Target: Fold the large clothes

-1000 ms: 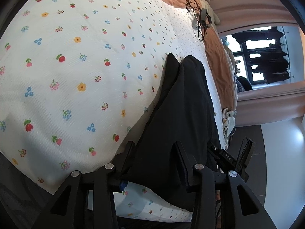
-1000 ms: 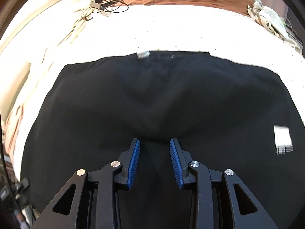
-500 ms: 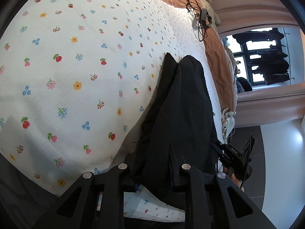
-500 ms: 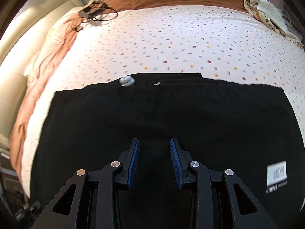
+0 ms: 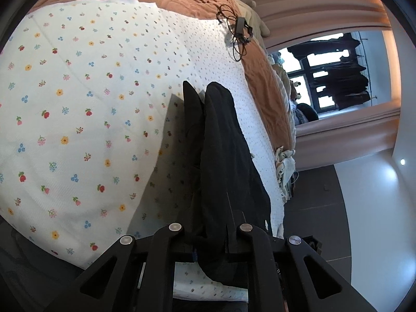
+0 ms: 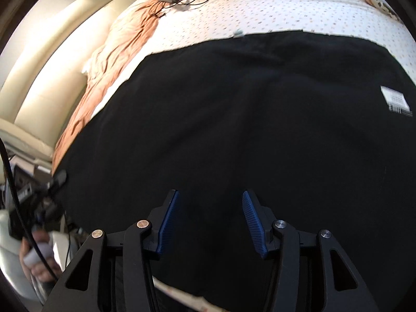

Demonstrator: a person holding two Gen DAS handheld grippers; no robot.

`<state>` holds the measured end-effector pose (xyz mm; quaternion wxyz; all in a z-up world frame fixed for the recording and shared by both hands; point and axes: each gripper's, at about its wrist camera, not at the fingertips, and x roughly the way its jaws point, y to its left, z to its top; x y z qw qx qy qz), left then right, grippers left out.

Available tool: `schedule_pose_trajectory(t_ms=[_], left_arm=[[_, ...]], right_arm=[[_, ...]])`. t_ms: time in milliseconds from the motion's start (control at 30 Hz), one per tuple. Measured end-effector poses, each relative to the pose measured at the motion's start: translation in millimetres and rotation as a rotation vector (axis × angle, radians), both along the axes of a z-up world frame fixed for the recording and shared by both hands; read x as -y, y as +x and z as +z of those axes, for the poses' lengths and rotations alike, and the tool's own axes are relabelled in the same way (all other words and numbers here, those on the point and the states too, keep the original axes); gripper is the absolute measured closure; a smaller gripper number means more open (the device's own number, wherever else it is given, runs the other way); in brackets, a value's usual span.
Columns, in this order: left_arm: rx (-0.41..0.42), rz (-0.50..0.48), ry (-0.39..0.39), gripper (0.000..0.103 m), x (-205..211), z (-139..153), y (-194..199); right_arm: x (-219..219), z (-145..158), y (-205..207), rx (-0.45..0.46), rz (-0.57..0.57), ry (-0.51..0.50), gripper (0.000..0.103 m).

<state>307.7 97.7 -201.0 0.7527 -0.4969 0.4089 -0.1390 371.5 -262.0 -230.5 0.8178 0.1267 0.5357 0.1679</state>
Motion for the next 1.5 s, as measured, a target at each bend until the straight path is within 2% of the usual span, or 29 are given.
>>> schedule_pose_trajectory(t_ms=[167,267,467,667,833,1033,1200,1400,1467,1500], left_arm=[[0.055,-0.031,0.005,0.091,14,27,1],[0.093,-0.066,0.023,0.091,28,47,3],[0.175,-0.159,0.075,0.091,72,88,6],[0.250,-0.279,0.118,0.091,129,123,12],[0.282,-0.368,0.144,0.091,173,138,18],[0.289,-0.465,0.143,0.091,225,138,25],[0.264,-0.567,0.194,0.091,281,130,39],[0.182,-0.692,0.225,0.091,354,96,43],[0.146,-0.733,0.232,0.087,376,83,41],[0.125,-0.755,0.236,0.079,385,78,40]], right_arm=[[-13,-11,-18,-0.008,0.012,0.025,0.052],[-12,-20,-42,0.001,-0.004,0.042,0.052],[-14,-32,-74,0.014,-0.060,0.079,0.075],[0,-40,-79,-0.006,-0.083,0.182,0.077],[21,-27,-93,0.024,-0.138,0.230,0.077],[74,3,-114,0.093,-0.247,0.231,0.077],[122,14,-140,0.140,-0.371,0.223,0.077],[174,15,-162,0.157,-0.505,0.230,0.077],[189,14,-168,0.152,-0.536,0.233,0.077],[194,14,-171,0.151,-0.547,0.233,0.077]])
